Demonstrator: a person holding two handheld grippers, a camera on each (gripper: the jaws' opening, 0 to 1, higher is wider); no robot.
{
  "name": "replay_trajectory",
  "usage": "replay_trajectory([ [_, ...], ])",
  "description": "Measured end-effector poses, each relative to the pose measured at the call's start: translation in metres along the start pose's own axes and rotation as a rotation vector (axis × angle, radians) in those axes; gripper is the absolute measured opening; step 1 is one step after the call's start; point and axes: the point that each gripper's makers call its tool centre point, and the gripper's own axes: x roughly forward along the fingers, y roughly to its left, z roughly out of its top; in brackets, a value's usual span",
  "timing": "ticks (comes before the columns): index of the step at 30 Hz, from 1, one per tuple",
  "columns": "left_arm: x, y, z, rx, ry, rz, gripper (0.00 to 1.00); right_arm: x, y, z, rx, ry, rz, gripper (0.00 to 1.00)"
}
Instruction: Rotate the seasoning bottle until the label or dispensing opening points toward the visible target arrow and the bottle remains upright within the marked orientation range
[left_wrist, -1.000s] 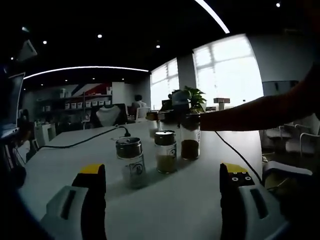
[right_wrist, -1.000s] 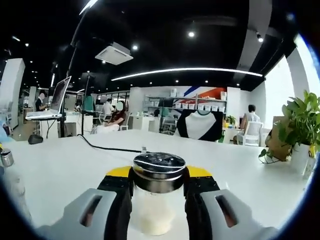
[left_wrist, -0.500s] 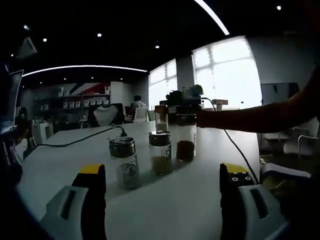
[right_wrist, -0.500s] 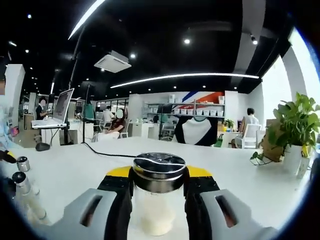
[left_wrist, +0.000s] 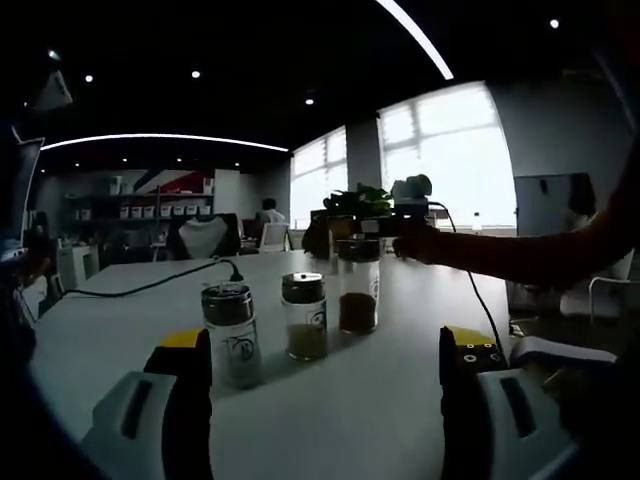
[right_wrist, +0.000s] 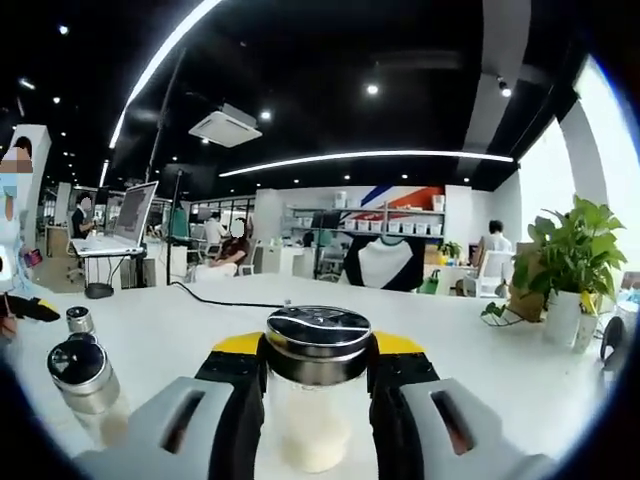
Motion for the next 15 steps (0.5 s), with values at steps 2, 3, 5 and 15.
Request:
replay_trajectory([
  [2,0.0,-0.002,0.002,-0.011,-0.01,-0.006,1.0,-0.01,0.004,0.001,-0.009,-0.005,-0.003,0.37],
  [3,0.001,-0.003,0.002,-0.013,-0.012,-0.008,1.0,-0.017,0.006,0.001,-0.011,-0.006,-0.003,0.37],
  [5,0.001,-0.005,0.001,-0.011,-0.008,-0.013,1.0,-0.024,0.01,0.002,-0.016,-0.008,-0.003,0.37],
  [15,0.002,-0.008,0.0,-0.006,0.001,-0.019,1.0,-0.072,0.034,0.011,-0.059,-0.032,-0.019,0.37],
])
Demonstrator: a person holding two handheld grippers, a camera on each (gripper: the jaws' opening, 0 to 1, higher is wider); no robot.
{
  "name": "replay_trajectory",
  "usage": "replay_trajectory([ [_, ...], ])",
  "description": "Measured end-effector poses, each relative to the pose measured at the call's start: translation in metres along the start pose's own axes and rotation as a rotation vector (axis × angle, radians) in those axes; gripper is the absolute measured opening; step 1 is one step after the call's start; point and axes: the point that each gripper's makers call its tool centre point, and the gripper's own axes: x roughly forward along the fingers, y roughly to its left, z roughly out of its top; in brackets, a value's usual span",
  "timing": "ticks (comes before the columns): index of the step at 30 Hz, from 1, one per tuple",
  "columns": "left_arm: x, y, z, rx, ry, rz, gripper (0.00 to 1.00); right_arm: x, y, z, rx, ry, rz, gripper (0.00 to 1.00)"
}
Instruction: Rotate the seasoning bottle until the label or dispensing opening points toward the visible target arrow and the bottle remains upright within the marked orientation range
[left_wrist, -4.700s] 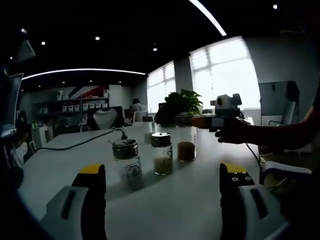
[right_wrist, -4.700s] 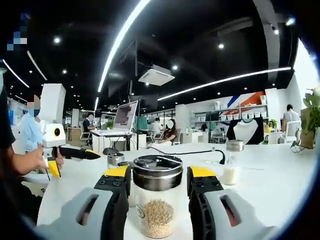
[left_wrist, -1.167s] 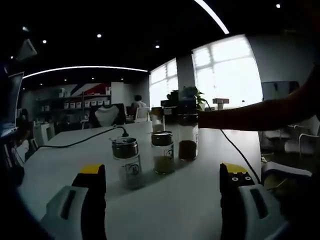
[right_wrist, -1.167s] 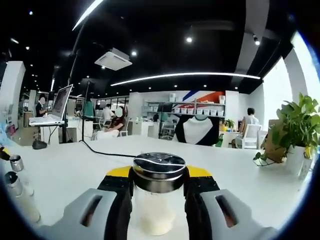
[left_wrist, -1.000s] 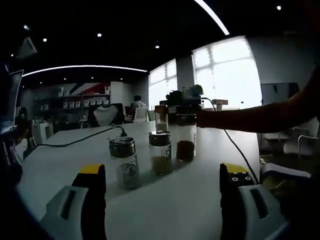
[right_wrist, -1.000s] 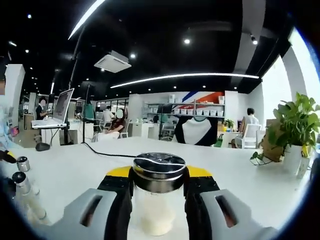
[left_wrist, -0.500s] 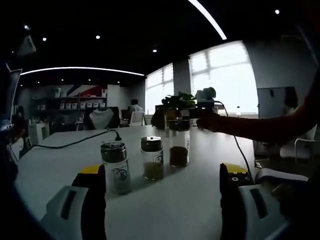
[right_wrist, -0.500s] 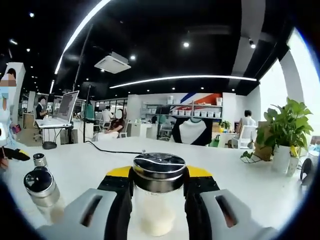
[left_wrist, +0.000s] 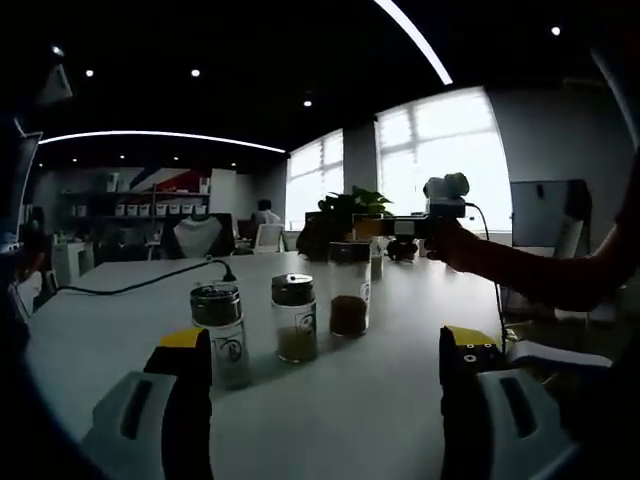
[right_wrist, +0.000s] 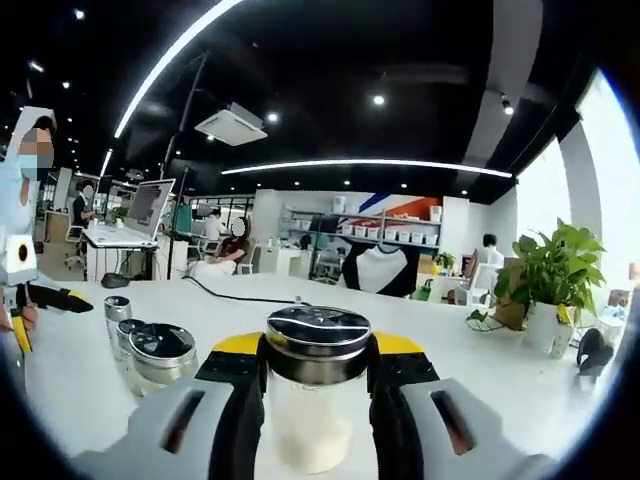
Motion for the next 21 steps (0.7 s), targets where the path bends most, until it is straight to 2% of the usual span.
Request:
replay_trajectory([
  [7,0.001,-0.004,0.0,0.01,0.003,-0.008,1.0,-0.034,0.024,0.015,-0.02,-0.036,0.005,0.37],
  [11,0.003,-0.009,-0.002,0.02,0.015,-0.017,1.0,-0.049,0.039,0.023,-0.003,-0.057,0.027,0.37],
  [13,0.004,-0.014,-0.002,0.029,0.021,-0.027,1.0,-0.056,0.054,0.027,0.032,-0.073,0.079,0.37],
  [18,0.007,-0.02,-0.004,0.036,0.032,-0.044,1.0,-0.062,0.077,0.027,0.05,-0.081,0.157,0.37],
  [21,0.009,-0.024,-0.004,0.036,0.034,-0.054,1.0,-0.062,0.099,0.024,0.055,-0.086,0.232,0.37],
])
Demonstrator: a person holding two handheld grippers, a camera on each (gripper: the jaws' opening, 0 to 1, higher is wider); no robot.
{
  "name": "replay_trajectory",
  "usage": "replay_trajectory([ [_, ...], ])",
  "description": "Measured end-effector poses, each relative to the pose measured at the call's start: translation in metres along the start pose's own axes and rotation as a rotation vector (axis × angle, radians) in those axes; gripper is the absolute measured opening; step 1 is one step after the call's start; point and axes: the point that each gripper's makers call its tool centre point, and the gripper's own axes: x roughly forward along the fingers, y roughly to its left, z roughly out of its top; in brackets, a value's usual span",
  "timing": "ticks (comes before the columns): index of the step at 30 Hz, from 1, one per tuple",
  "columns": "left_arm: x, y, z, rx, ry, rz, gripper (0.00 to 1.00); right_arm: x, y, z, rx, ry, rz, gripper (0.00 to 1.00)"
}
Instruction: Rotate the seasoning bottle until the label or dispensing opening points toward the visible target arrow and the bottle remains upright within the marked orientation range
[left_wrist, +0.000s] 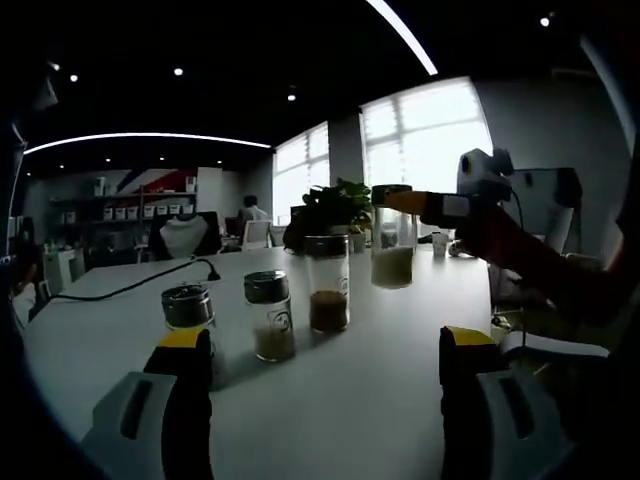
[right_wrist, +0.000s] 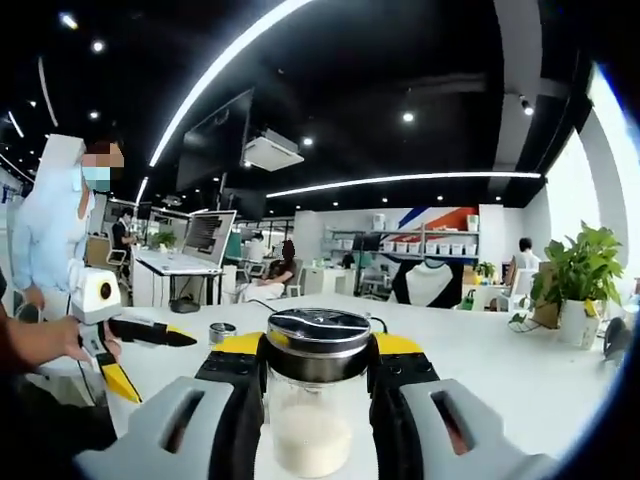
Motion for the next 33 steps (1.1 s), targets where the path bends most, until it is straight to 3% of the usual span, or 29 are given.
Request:
replay_trajectory([
  [9,0.004,-0.018,0.004,0.028,-0.01,-0.022,0.98,0.013,0.052,-0.009,0.034,-0.006,0.168,0.37],
  [20,0.009,-0.038,0.006,0.061,-0.021,-0.083,0.91,0.016,0.113,-0.001,0.052,-0.028,0.345,0.37],
  [24,0.009,-0.048,0.008,0.052,-0.048,-0.142,0.82,0.016,0.131,0.002,0.067,-0.042,0.426,0.37],
  [33,0.0,-0.051,0.016,0.037,-0.105,-0.167,0.59,0.016,0.156,-0.003,0.083,-0.036,0.543,0.37],
])
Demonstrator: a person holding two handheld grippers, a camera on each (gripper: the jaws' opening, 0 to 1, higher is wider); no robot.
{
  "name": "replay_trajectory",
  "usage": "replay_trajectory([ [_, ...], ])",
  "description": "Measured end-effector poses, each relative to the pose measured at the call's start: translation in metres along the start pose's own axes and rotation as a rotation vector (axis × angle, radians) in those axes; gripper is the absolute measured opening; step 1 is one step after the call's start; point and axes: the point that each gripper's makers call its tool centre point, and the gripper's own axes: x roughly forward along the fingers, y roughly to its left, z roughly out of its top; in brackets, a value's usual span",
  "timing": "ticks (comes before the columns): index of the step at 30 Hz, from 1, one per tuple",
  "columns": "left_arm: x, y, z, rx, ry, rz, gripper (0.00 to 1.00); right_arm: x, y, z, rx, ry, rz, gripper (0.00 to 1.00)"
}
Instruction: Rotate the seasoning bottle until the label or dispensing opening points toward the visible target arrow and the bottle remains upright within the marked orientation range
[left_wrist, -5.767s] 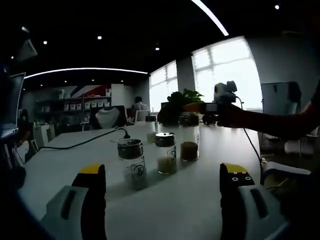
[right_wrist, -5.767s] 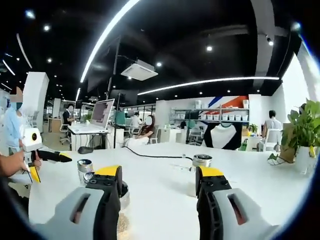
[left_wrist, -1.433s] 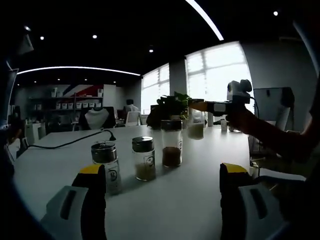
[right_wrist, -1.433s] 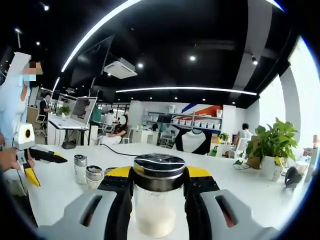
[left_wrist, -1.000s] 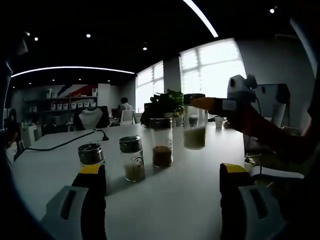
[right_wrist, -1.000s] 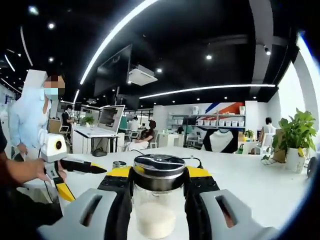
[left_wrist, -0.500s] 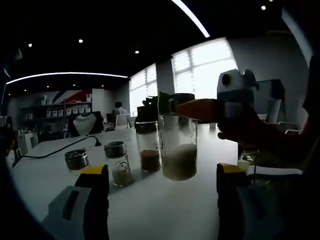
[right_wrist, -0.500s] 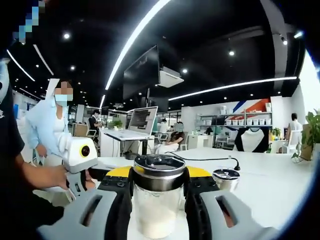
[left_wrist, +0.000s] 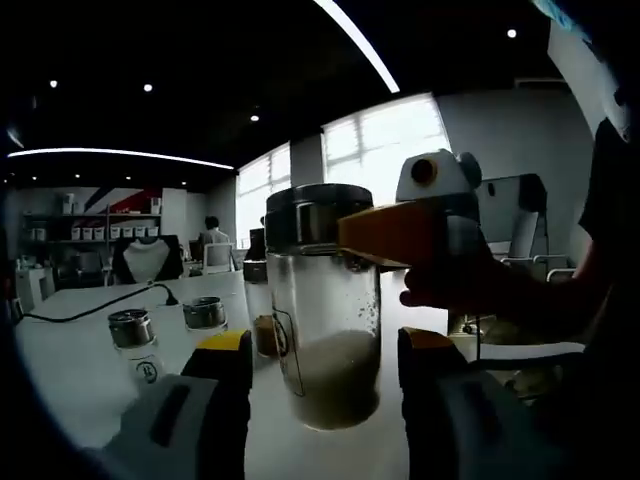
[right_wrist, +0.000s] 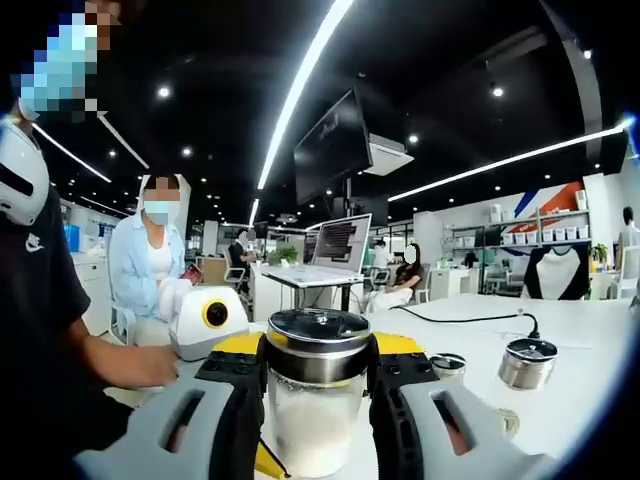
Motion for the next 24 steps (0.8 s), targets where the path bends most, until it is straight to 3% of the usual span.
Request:
replay_trajectory([
  [5,0.0,-0.003,-0.003,0.013,0.019,-0.033,0.56,0.002,0.005,0.004,0.01,-0.014,0.046,0.37],
  [8,-0.001,-0.007,-0.005,0.034,0.025,-0.054,0.47,0.003,0.004,0.006,0.023,-0.027,0.054,0.37],
  [12,-0.003,-0.004,-0.003,0.035,0.037,-0.015,0.46,0.004,0.001,0.004,0.028,-0.029,0.038,0.37],
  [17,-0.004,0.008,-0.014,0.123,0.127,0.113,0.45,0.008,0.002,-0.005,-0.098,0.002,-0.031,0.38],
  [24,-0.005,0.019,-0.005,0.105,0.092,0.232,0.45,0.012,-0.006,-0.001,-0.063,-0.074,-0.152,0.38],
])
